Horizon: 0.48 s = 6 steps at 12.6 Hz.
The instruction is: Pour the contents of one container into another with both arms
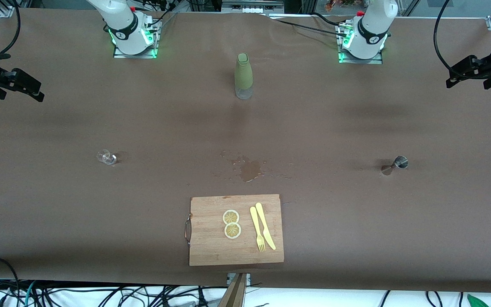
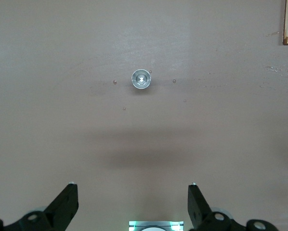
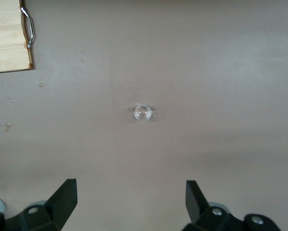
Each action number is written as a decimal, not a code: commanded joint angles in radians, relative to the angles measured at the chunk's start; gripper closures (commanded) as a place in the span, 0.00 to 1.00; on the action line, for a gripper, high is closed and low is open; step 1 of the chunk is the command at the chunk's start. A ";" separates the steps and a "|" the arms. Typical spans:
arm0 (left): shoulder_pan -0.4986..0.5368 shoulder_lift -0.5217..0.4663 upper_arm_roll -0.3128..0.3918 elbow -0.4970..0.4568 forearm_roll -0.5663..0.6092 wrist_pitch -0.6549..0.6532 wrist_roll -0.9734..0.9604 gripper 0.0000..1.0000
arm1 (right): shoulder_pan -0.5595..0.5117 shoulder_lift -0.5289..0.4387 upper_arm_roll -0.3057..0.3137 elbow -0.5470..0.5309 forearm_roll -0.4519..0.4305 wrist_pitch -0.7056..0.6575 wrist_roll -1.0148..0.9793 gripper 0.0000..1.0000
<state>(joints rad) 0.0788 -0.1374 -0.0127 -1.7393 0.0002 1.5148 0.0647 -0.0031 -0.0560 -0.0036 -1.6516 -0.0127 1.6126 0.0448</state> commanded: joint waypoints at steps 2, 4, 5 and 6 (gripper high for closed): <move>0.001 -0.001 -0.004 0.021 0.000 -0.021 -0.009 0.00 | 0.002 -0.001 -0.001 0.001 -0.003 -0.002 -0.003 0.00; 0.001 0.002 -0.004 0.021 -0.009 -0.018 -0.005 0.00 | 0.002 -0.001 -0.001 0.001 -0.003 -0.004 -0.003 0.00; 0.002 0.005 -0.003 0.021 -0.028 -0.015 0.001 0.00 | 0.002 -0.001 -0.001 0.001 -0.003 -0.004 -0.003 0.00; 0.004 0.007 -0.001 0.021 -0.031 -0.012 0.004 0.00 | 0.002 -0.001 -0.003 0.001 -0.003 -0.004 -0.003 0.00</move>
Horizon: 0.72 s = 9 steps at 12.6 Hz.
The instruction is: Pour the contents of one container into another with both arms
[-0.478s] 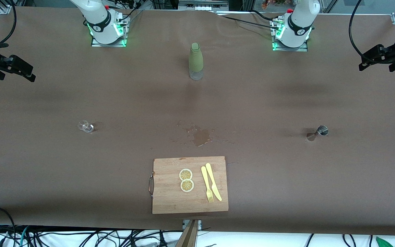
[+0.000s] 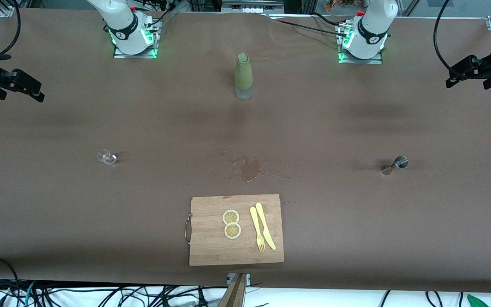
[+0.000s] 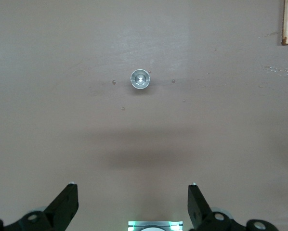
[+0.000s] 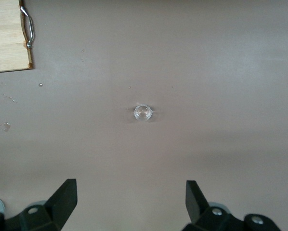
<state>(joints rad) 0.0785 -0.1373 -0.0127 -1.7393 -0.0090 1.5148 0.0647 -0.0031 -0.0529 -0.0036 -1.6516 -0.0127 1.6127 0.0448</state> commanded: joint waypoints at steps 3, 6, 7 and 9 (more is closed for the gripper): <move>0.006 0.021 -0.001 0.023 -0.022 0.016 0.050 0.00 | 0.002 -0.004 -0.003 0.001 -0.003 -0.005 -0.003 0.00; 0.014 0.047 0.008 0.023 -0.029 0.060 0.183 0.00 | 0.002 -0.004 -0.003 0.001 -0.001 -0.005 -0.003 0.00; 0.020 0.056 0.011 0.023 -0.045 0.073 0.225 0.00 | 0.002 -0.004 -0.003 0.001 -0.001 -0.004 -0.003 0.00; 0.024 0.079 0.055 0.023 -0.077 0.103 0.320 0.00 | 0.002 -0.004 -0.003 0.001 -0.001 -0.004 -0.003 0.00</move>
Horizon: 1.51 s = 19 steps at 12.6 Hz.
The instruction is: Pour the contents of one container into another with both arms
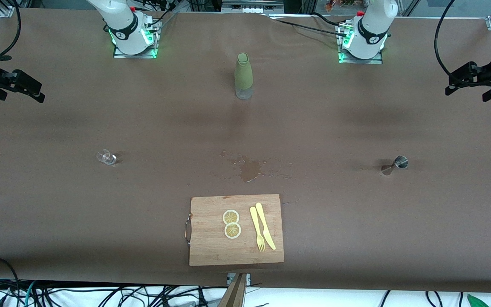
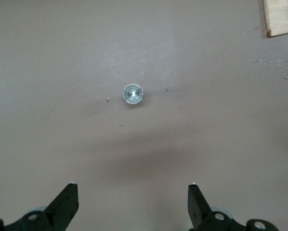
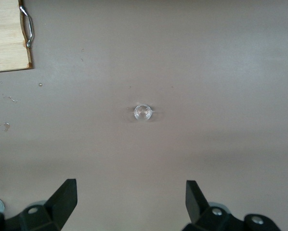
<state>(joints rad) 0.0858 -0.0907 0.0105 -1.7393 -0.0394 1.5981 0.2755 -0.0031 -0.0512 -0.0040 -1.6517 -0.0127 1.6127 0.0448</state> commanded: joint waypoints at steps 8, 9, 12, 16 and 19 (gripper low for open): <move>0.034 0.169 0.186 0.023 -0.256 0.091 0.491 0.00 | 0.002 -0.006 -0.002 0.001 0.000 -0.005 -0.003 0.00; 0.037 0.177 0.192 0.023 -0.270 0.114 0.525 0.00 | 0.002 -0.006 -0.002 0.001 0.000 -0.007 -0.003 0.00; 0.057 0.198 0.192 0.020 -0.292 0.129 0.592 0.00 | 0.000 -0.006 -0.002 0.003 -0.001 -0.010 -0.017 0.00; 0.071 0.204 0.194 0.017 -0.307 0.129 0.623 0.00 | -0.003 0.002 -0.007 0.006 0.004 -0.014 -0.141 0.00; 0.083 0.216 0.194 0.017 -0.336 0.129 0.717 0.01 | -0.006 0.013 -0.010 0.004 0.002 -0.025 -0.285 0.00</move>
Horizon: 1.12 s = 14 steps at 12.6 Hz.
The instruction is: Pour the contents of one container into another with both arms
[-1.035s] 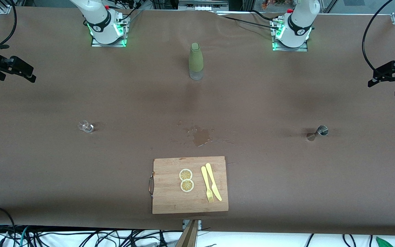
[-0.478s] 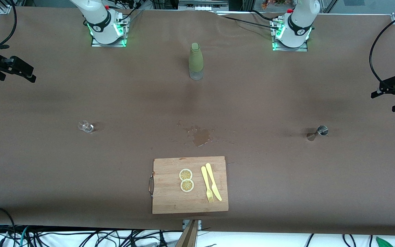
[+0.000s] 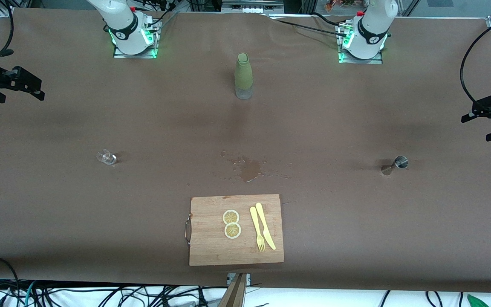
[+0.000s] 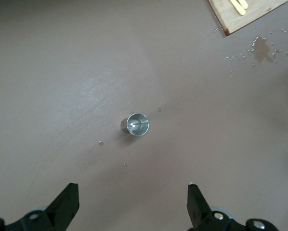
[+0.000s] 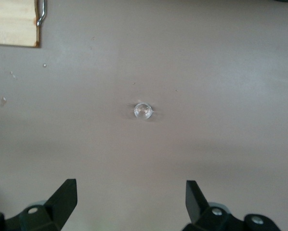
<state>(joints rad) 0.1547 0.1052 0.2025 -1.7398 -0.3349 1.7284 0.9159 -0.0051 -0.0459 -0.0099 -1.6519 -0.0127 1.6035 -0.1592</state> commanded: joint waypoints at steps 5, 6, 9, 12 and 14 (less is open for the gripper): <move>0.037 0.132 0.063 0.013 -0.229 -0.004 0.360 0.01 | -0.006 0.020 -0.005 0.004 0.002 -0.056 -0.272 0.00; 0.039 0.151 0.070 0.009 -0.263 -0.006 0.409 0.01 | -0.007 0.020 -0.005 0.004 0.003 -0.056 -0.308 0.00; 0.060 0.235 0.090 0.006 -0.366 -0.015 0.660 0.01 | -0.012 0.043 -0.010 0.011 -0.007 -0.057 -0.510 0.00; 0.063 0.353 0.138 0.008 -0.510 -0.078 0.950 0.01 | -0.039 0.063 -0.027 0.011 0.002 -0.057 -0.656 0.00; 0.068 0.415 0.141 0.006 -0.576 -0.089 1.107 0.01 | -0.042 0.084 -0.030 0.011 0.002 -0.082 -0.828 0.00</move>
<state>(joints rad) 0.2185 0.4614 0.3352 -1.7542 -0.8440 1.6701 1.8781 -0.0394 0.0223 -0.0403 -1.6538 -0.0130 1.5496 -0.8665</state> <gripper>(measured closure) 0.004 0.000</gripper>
